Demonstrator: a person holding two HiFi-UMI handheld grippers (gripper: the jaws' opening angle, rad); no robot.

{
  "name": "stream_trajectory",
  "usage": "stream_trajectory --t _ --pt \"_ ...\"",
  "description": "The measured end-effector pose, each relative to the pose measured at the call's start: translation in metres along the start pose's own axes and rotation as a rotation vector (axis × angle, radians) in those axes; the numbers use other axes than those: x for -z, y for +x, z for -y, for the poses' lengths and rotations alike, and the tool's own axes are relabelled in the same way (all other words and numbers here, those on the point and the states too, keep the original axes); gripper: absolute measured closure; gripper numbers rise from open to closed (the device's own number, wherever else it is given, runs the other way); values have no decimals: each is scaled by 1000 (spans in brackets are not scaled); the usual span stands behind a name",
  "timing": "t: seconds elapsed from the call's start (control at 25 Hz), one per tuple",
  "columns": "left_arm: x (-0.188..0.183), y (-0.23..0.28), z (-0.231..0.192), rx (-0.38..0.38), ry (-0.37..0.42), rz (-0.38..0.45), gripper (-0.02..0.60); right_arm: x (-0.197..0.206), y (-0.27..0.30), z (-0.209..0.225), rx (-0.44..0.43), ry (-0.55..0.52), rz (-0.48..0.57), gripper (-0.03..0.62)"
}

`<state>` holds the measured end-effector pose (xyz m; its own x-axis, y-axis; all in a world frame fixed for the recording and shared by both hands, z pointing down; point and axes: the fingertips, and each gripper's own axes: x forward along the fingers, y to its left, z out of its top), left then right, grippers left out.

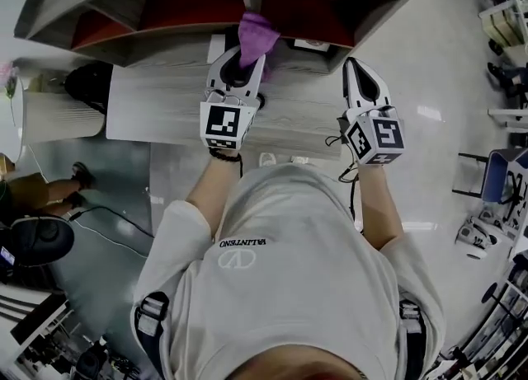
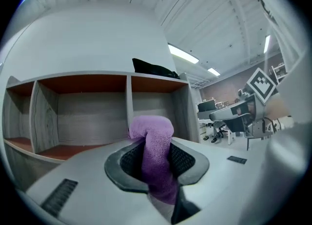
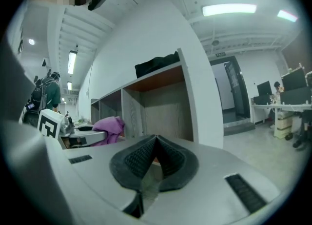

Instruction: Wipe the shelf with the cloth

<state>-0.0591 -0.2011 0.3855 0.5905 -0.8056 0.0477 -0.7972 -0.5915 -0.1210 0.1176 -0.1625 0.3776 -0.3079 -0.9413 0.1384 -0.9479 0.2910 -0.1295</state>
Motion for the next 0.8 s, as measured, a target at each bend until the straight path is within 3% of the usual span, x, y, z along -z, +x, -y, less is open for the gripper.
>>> stream_trajectory --t 0.36,0.56,0.8 --pt "-27 -62 -18 30 66 62 480 -20 -61 28 96 -1 48 595" --pt "-48 -79 -36 10 27 125 480 -27 -88 44 157 -4 81 595" --pt "-46 -89 -44 -19 47 127 480 -26 -107 52 213 -5 69 595"
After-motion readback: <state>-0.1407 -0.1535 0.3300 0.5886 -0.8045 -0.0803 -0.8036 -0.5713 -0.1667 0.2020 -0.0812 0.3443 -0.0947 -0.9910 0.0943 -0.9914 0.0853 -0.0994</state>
